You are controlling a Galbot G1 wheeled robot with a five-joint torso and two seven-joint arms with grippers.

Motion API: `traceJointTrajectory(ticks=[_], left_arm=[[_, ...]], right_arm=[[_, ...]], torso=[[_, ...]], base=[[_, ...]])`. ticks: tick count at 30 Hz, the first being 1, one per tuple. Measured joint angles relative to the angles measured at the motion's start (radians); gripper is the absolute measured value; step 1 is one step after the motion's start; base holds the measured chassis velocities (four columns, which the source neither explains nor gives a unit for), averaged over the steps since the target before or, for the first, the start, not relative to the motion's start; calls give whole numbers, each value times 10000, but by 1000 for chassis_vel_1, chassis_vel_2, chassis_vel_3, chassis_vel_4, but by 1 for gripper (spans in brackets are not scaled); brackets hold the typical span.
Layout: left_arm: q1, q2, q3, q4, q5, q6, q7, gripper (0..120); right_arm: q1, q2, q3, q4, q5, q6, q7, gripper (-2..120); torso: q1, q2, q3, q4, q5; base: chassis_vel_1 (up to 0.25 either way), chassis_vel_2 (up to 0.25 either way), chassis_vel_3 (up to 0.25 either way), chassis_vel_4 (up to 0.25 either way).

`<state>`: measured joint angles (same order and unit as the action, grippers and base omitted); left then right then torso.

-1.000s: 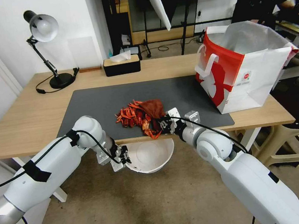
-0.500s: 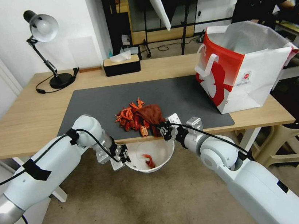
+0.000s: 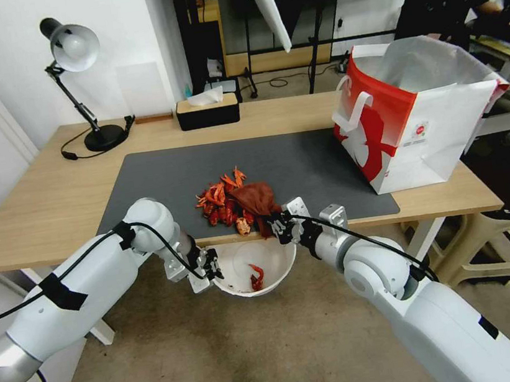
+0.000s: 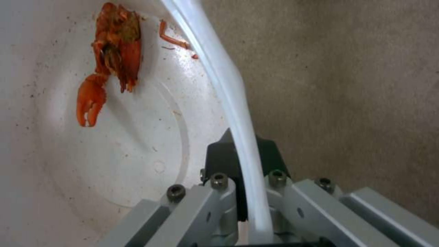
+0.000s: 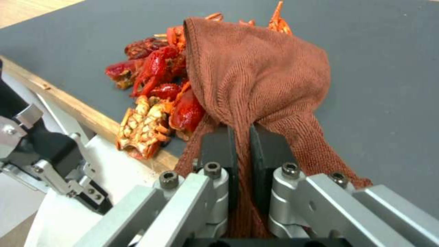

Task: Sweep shrimp from table into container with towel, then put container into takeout bag.

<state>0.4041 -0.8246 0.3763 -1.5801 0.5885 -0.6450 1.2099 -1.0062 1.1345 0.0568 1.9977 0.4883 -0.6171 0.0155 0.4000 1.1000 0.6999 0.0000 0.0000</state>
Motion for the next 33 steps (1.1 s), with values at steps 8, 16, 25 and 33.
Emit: traceJointTrajectory(ticks=[8,16,25,33], left_arm=[[-2,28,-4,-6,8,0,0,0],[28,116,-108,-53,2,0,0,0],[111,142,-181,-63,1,-4,-17,0],[121,153,-190,-66,-3,-16,-37,0]], right_arm=[[-298,-26,108,234,-93,-6,-62,4],[-649,-82,214,432,-407,76,-296,4],[-1017,-105,198,619,-738,184,-537,4],[-1298,-145,151,842,-918,230,-617,4]], torso=[[0,0,0,-1,0],[0,0,0,0,0],[0,0,2,0,0],[0,0,1,1,0]], base=[[0,0,0,0],[0,0,0,0],[0,0,0,0],[0,0,0,0]])
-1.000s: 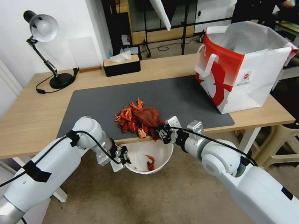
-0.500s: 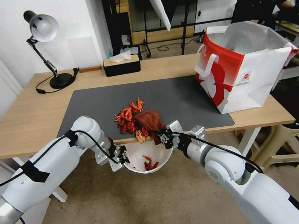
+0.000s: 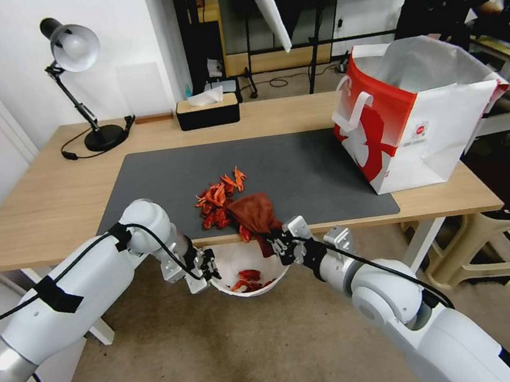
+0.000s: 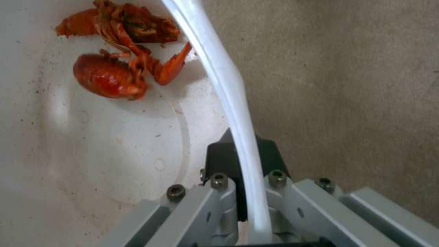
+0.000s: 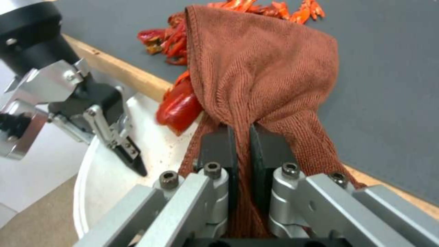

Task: Sweep shrimp from table into container with towel, then put container into takeout bag.

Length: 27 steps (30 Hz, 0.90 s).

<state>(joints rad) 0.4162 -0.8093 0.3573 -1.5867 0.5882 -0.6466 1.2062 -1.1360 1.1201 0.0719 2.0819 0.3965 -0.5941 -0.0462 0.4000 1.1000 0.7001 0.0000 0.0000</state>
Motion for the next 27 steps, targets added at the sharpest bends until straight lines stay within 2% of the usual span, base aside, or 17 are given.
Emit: traceJointTrajectory(ticks=[27], left_arm=[[67,114,-8,-33,-10,-53,-66,0]], right_arm=[[-633,80,-260,471,-425,151,-475,4]], torso=[[0,0,-1,1,0]], base=[[0,0,0,0]])
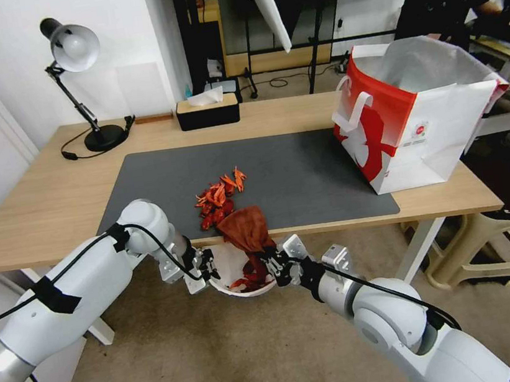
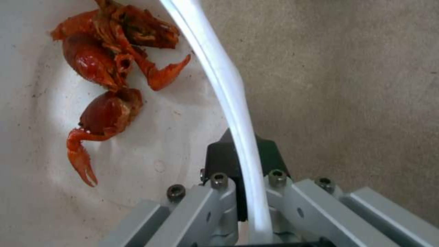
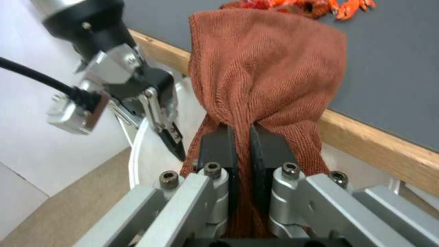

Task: Sweep shrimp from table into container with towel, then put container into takeout bag.

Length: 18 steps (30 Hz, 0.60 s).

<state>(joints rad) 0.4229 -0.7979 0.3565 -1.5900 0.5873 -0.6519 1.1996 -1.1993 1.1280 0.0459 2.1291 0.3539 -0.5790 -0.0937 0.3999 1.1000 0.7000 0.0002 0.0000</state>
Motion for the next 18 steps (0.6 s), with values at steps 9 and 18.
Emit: traceJointTrajectory(ticks=[9,18], left_arm=[[132,27,-153,5,25,-17,-2,0],[322,96,-398,-8,47,-74,-47,0]], right_arm=[[-63,-250,393,711,352,56,-58,4],[609,-345,1166,405,1563,1050,-127,4]], torso=[[0,0,0,-2,0],[1,0,0,-3,1]], base=[[0,0,0,0],[0,0,0,0]])
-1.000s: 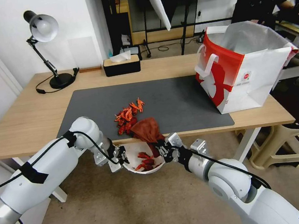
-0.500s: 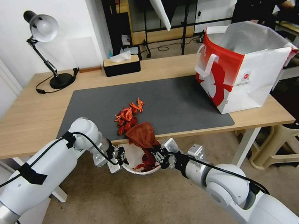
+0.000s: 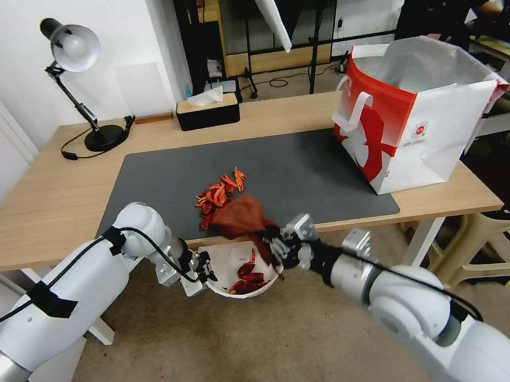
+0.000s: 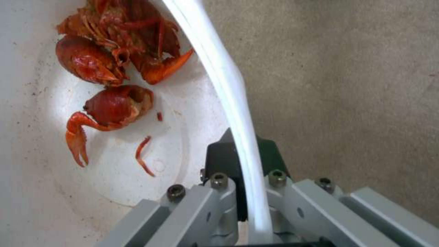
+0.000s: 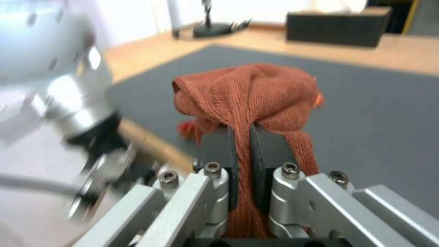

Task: Sweep shrimp from table into container with towel, then put container into takeout bag.

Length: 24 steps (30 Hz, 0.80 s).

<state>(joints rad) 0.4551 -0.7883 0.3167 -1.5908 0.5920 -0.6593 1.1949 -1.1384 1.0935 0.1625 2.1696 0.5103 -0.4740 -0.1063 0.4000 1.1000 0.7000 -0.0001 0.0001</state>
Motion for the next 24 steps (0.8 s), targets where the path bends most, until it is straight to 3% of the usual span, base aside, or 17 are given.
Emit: traceJointTrajectory(ticks=[12,24], left_arm=[[324,175,-333,-72,42,-48,-20,0],[412,82,-388,31,73,-78,11,0]], right_arm=[[2220,597,25,-1851,941,948,1113,4],[4665,1641,-400,-5741,233,1094,2089,4]], torso=[[0,0,1,1,-1],[1,0,1,1,0]], base=[[0,0,0,0],[0,0,0,0]])
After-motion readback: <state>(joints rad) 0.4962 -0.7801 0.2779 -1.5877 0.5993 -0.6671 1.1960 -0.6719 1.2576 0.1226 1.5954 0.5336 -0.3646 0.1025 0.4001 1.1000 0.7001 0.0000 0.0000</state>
